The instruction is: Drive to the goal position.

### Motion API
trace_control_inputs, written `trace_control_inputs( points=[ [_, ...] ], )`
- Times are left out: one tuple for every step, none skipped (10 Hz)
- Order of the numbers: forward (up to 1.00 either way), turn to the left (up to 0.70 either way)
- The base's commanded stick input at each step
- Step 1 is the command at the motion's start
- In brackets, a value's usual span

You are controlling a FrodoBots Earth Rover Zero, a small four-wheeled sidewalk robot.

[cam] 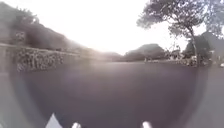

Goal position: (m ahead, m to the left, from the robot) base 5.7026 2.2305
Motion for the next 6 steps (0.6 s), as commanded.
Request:
trace_control_inputs(
  points=[
    [0.7,0.0],
    [0.7,0.0],
    [0.7,0.0],
    [0.7,0.0],
    [0.7,0.0],
    [0.7,0.0]
  ],
)
